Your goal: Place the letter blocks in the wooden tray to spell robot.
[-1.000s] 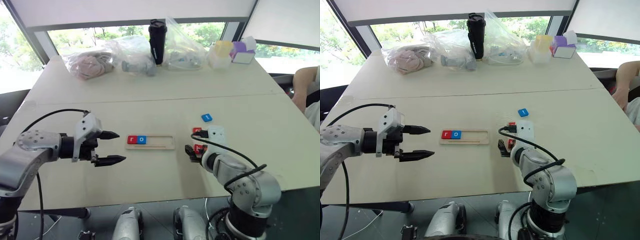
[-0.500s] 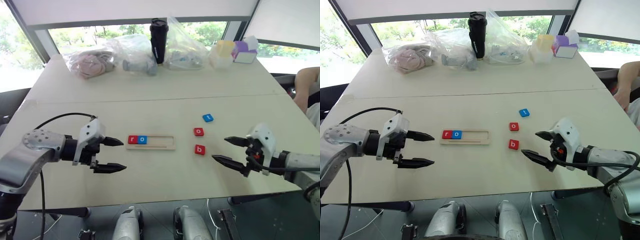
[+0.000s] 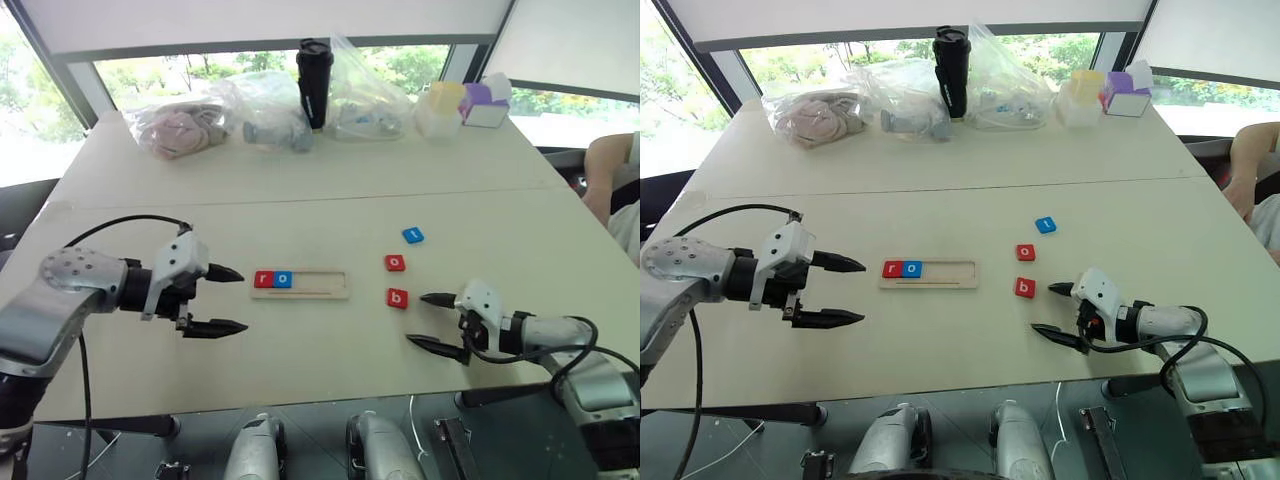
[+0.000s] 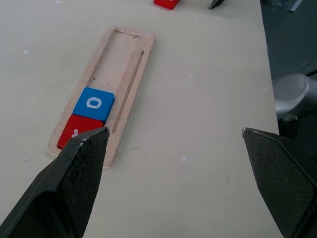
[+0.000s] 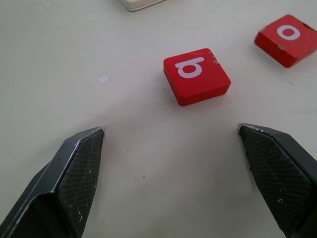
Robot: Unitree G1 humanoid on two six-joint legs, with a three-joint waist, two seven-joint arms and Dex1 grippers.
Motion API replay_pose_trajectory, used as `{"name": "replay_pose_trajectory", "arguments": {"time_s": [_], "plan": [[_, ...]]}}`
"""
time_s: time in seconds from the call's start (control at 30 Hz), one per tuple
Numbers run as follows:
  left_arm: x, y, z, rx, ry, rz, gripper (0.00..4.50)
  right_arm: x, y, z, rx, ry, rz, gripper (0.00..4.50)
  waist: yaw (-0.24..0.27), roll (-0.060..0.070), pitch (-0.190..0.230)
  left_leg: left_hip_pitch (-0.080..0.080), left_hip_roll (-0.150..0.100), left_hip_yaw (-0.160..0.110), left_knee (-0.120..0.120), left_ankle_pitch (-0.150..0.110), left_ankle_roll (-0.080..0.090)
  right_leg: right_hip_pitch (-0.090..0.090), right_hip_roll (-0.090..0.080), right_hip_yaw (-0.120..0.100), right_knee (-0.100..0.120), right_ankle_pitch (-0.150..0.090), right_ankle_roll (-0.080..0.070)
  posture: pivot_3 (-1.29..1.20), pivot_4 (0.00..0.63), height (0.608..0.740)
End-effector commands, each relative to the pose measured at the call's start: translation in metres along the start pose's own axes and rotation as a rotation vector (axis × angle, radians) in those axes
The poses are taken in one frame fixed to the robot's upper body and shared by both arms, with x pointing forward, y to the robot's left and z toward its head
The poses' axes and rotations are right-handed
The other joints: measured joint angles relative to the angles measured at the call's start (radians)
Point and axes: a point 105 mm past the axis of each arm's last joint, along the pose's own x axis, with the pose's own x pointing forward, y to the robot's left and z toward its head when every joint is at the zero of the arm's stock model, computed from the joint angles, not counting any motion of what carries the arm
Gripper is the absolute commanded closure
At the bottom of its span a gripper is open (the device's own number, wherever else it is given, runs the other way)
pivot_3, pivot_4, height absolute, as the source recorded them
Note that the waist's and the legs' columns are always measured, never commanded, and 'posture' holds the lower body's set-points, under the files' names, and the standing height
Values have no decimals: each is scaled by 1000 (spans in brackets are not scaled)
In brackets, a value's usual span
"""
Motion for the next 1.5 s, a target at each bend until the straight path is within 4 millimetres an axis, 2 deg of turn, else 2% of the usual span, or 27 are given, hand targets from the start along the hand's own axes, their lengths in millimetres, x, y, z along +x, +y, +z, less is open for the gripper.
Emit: {"name": "replay_pose_trajectory", "arguments": {"time_s": [0.03, 0.3, 0.47, 0.5, 0.57, 0.7, 0.83, 0.93, 1.0, 1.1, 1.17, 1.23, 1.33, 1.4, 1.5], "plan": [[2, -4, 5, 24, -5, -12, 0, 15, 1, -3, -32, -2, 41, 47, -3, -1, 0, 2, 0, 0, 0, 0, 0, 1, 0, 0, 0, 0, 0, 0, 150, 740], [3, -3, 6, 22, -9, -4, 0, 34, -25, 9, -118, -30, 24, 47, -4, -1, 0, 11, 1, 0, 0, 0, -1, 7, 0, 2, 3, 0, -1, 0, 150, 740], [3, -3, 6, 16, -13, 10, 0, 36, -21, 7, -115, -25, 66, 47, 1, -1, 0, 11, 1, 0, 0, 0, -1, 7, 0, 2, 3, 0, -1, 0, 150, 740], [3, -3, 6, 15, -14, 11, 0, 37, -18, 6, -111, -20, 80, 554, 0, -1, 0, 11, 1, 0, 0, 0, -1, 7, 0, 2, 3, 0, -1, 0, 150, 740], [4, -4, 6, 16, -18, 16, 0, 35, -14, 2, -94, -1, 104, 1266, 0, -1, 0, 11, 1, 1, 0, 0, -1, 7, 0, 3, 3, 0, -1, 0, 150, 740], [4, -2, 7, 16, -23, 27, 0, 30, -6, -7, -41, 38, 141, 3244, 2, -1, 0, 12, 1, 0, 0, 0, -1, 8, 0, 3, 3, 1, -1, 0, 150, 740], [5, -1, 7, 13, -28, 31, 0, 31, -5, -5, -37, 35, 139, 3286, 6, -2, 0, 12, 1, 0, 0, 0, -1, 9, -1, 2, 3, 0, -1, 0, 150, 740], [1, 1, 8, 1, -35, 38, 0, 34, -9, 23, -72, -38, 112, 3286, 4, -2, 0, 12, 1, 0, 0, 0, -1, 8, -1, 3, 3, 0, -1, 0, 150, 740], [-3, 2, 6, -2, -25, 45, 0, 36, -11, 59, -124, -115, 110, 3286, 1, -1, 0, 12, 1, 0, 0, 0, -1, 8, -1, 3, 3, 0, -1, 0, 150, 740], [-6, 3, 4, 11, -5, 49, 0, 39, -9, 97, -176, -187, 124, 3286, -6, 1, 1, 11, 1, 1, -1, 1, -1, 5, 0, 4, 4, 1, -1, 0, 150, 740], [-10, 10, 5, 11, -14, 81, 0, 57, -16, 129, -180, -225, 86, 3286, -6, 1, 1, 11, 1, 1, -1, 1, -1, 4, 1, 4, 5, 1, -1, 0, 150, 740], [-14, 17, 4, 8, -14, 113, 0, 77, -14, 150, -166, -244, 90, 3286, -3, 1, 1, 11, 2, 1, -1, 1, -1, 4, 2, 4, 5, 1, -2, 0, 150, 740], [-20, 22, 1, 5, -6, 145, 0, 103, -1, 158, -176, -238, 154, 3286, 3, 1, 1, 10, 2, 1, -3, 1, -1, 3, 2, 3, 5, 1, -2, 0, 150, 740], [-24, 23, 0, 2, -1, 160, 0, 119, 6, 154, -193, -212, 199, 3286, 5, 0, 1, 8, 1, 2, -3, 1, -1, 3, 1, 2, 4, 0, -2, 0, 150, 740], [-27, 24, -3, 6, 14, 178, 0, 134, 13, 146, -226, -172, 255, 3286, 4, 0, 1, -4, 0, 3, 0, 1, -1, -5, -1, 1, 4, 1, 0, 0, 150, 740]]}}
